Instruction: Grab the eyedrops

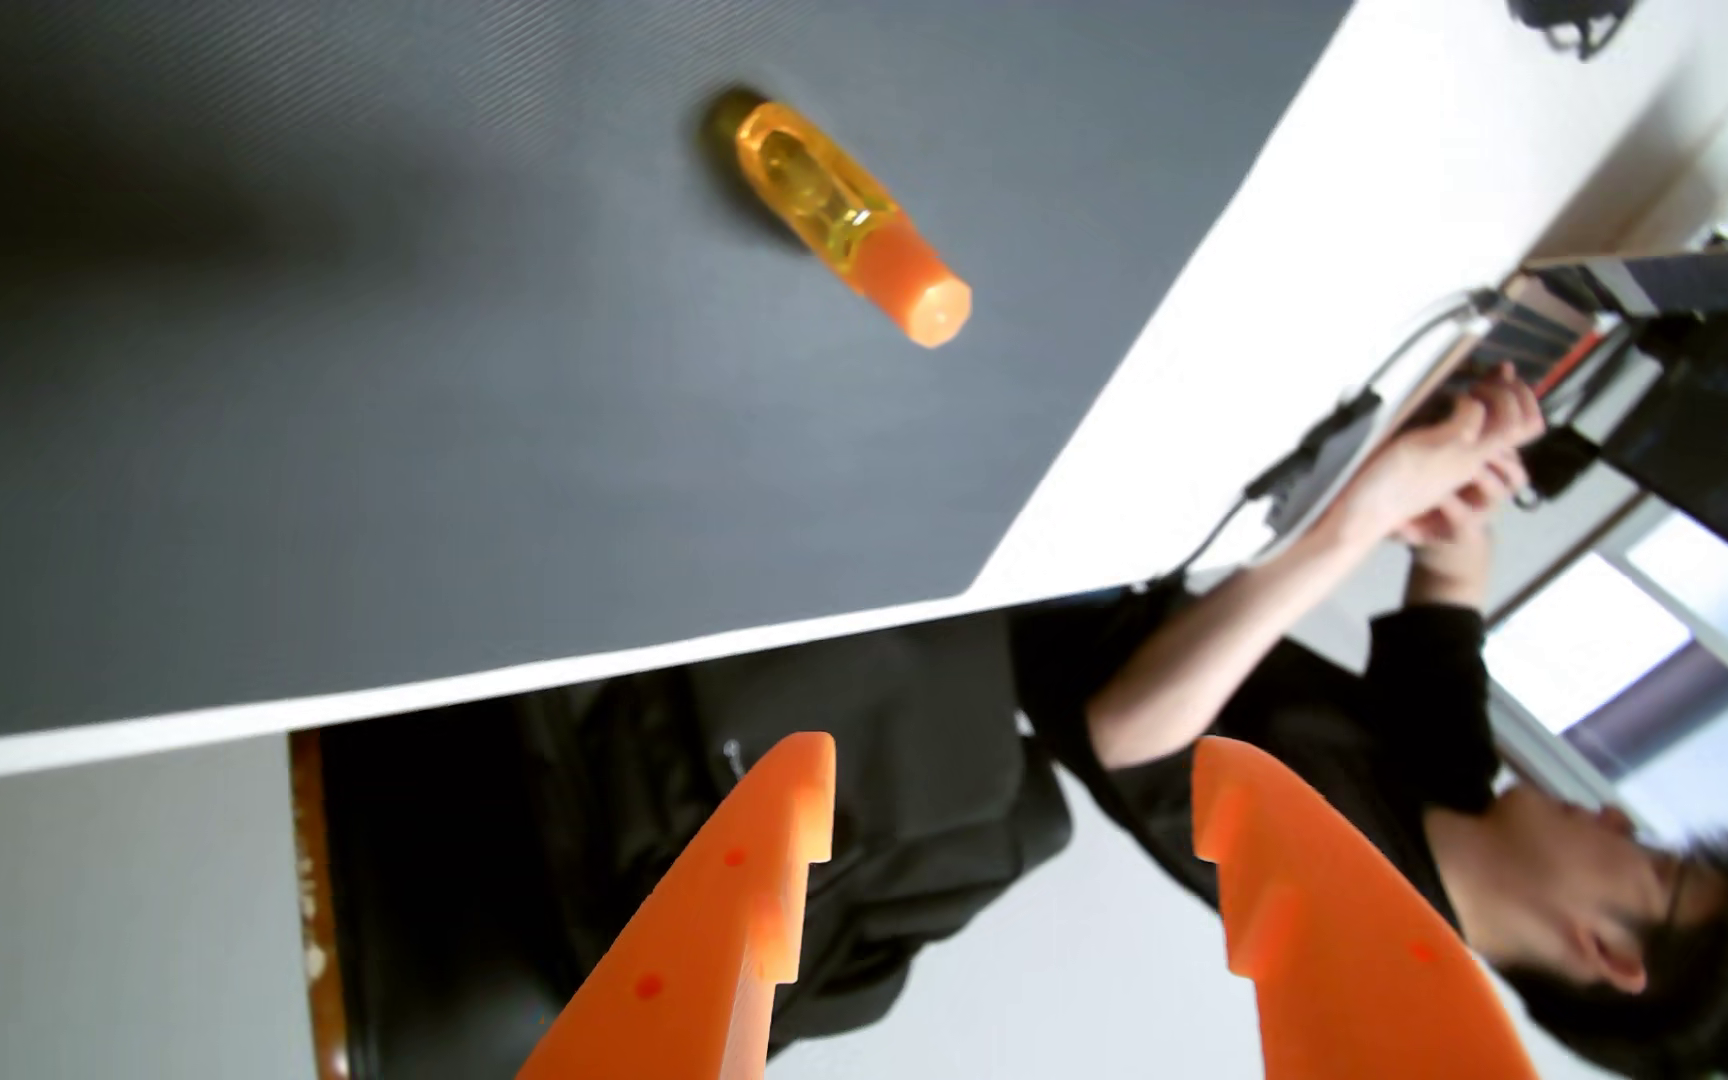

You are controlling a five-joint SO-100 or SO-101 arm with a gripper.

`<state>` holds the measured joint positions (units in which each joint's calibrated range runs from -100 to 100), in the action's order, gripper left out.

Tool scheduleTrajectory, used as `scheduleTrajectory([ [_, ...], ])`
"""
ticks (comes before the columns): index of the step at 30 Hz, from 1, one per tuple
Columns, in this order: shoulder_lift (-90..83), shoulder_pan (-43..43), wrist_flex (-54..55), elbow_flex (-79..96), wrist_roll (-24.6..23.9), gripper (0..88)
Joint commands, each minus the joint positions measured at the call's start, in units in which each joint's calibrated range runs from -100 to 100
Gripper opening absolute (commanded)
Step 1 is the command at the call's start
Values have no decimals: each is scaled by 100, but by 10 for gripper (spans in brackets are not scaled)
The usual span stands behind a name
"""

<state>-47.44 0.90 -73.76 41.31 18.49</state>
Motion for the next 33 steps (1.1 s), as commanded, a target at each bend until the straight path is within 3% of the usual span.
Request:
scheduleTrajectory([
  [1,1487,176,-504,-1587,378,239],
  [13,4485,276,-2079,-4928,1336,256],
  [33,6251,-456,-1387,-4298,1498,251],
])
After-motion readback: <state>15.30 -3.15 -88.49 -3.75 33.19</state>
